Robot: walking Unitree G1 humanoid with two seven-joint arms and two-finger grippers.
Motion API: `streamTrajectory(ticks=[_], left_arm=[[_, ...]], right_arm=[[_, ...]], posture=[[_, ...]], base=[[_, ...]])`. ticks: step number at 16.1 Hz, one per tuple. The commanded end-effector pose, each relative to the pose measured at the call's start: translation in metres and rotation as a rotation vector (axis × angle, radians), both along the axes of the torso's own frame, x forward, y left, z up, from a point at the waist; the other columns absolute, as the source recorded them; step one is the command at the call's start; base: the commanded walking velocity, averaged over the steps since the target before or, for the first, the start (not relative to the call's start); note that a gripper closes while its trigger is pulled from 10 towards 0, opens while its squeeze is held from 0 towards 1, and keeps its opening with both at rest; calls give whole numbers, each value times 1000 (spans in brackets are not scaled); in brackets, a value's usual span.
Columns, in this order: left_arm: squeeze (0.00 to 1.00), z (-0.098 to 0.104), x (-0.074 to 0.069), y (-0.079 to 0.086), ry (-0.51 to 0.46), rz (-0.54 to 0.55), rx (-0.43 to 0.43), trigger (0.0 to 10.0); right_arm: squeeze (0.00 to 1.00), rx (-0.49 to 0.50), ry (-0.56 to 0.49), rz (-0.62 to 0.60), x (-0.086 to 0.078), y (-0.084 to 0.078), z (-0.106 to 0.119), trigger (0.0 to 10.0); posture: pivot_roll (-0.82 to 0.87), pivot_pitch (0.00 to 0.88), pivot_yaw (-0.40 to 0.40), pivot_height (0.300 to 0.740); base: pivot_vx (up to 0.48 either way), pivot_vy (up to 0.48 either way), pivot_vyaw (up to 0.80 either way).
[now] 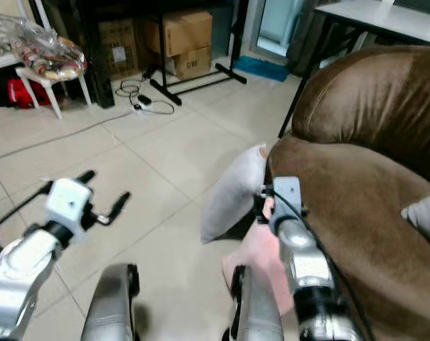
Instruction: Move the pillow to the sofa from floor
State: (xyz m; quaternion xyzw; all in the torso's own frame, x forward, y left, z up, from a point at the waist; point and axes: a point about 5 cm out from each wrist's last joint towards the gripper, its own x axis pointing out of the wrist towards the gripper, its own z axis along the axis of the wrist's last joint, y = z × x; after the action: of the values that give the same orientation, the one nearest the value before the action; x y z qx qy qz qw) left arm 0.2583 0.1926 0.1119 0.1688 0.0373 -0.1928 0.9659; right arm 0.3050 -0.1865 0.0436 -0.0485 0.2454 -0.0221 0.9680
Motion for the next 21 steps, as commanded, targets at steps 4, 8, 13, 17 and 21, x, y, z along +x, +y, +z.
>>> streamTrajectory(ticks=[4,8,13,17,21], left_arm=[[0,-1,0,-27,67,-230,-27,10000],[0,4,-13,-46,127,-422,-72,10000],[0,6,-28,-46,168,-457,-70,10000],[0,8,-40,-38,196,-442,-47,10000],[0,11,-49,-34,220,-426,-42,10000]], right_arm=[[1000,-13,84,-84,7,-35,-10,10000],[1000,-52,202,-27,4,-52,-19,10000],[1000,-95,258,40,2,-46,-28,10000],[0,-208,273,-13,-3,-42,-36,10000],[0,-162,246,-19,-1,-30,-38,10000]], posture=[[-31,0,-5,490],[-25,0,3,490],[17,76,-3,490],[55,130,2,490],[76,182,7,490]], base=[[0,0,0],[0,0,0],[0,0,0],[0,0,0],[0,0,0]])
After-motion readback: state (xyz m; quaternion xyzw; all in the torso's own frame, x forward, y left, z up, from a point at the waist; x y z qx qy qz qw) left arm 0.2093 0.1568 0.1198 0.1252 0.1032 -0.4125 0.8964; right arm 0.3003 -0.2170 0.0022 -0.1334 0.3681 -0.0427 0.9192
